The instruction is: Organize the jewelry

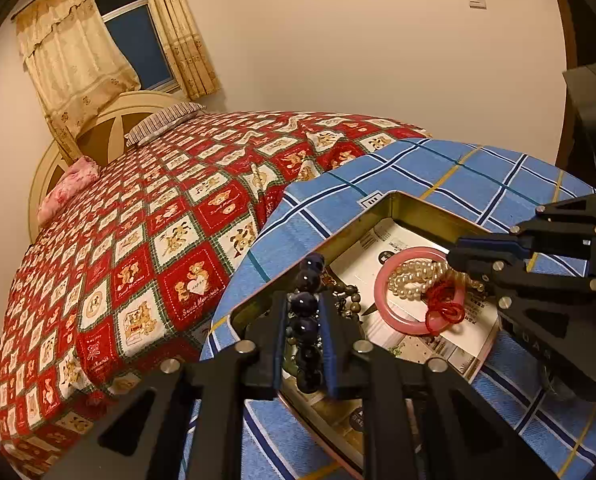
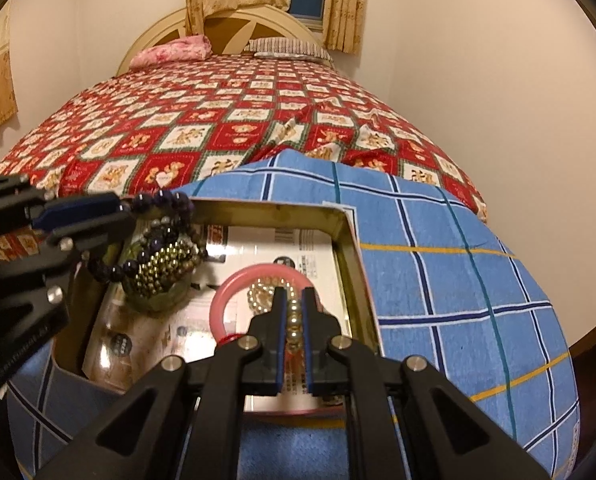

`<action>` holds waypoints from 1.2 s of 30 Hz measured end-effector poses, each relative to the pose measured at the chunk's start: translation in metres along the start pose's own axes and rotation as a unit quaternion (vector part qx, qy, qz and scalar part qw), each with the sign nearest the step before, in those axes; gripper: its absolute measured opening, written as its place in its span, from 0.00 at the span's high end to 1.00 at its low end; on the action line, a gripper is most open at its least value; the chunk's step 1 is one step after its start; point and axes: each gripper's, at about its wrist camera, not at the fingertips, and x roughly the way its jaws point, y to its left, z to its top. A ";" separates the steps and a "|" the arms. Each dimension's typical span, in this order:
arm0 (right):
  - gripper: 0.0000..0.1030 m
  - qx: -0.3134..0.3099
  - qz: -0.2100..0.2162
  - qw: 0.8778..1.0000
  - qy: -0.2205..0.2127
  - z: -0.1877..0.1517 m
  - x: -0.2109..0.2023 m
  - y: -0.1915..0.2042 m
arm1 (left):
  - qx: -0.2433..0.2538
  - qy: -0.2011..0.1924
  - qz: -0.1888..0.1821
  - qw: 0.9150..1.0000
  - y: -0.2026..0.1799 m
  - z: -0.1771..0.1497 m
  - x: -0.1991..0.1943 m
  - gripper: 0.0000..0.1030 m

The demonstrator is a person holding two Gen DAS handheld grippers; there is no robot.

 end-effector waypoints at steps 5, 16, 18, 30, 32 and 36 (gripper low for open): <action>0.78 -0.003 -0.006 1.000 0.001 -0.005 -0.003 -0.001 | 0.000 -0.027 0.015 1.000 0.001 0.000 -0.012 0.34; 0.46 -0.006 -0.021 1.000 -0.013 -0.013 -0.023 -0.002 | -0.010 -0.011 0.034 0.999 0.005 -0.002 -0.012 0.34; 0.46 -0.007 -0.022 1.000 -0.013 -0.014 -0.024 -0.001 | -0.012 -0.010 0.036 0.999 0.005 -0.003 -0.013 0.34; 0.38 0.005 -0.034 0.999 -0.008 -0.041 -0.044 -0.014 | -0.015 -0.003 0.024 1.000 -0.012 -0.011 -0.024 0.34; 0.38 0.010 -0.040 0.999 -0.003 -0.049 -0.048 -0.019 | -0.014 -0.002 0.020 1.000 -0.020 -0.013 -0.027 0.34; 0.33 0.025 -0.052 0.998 0.003 -0.069 -0.059 -0.031 | -0.008 -0.012 0.004 1.000 -0.042 -0.017 -0.039 0.34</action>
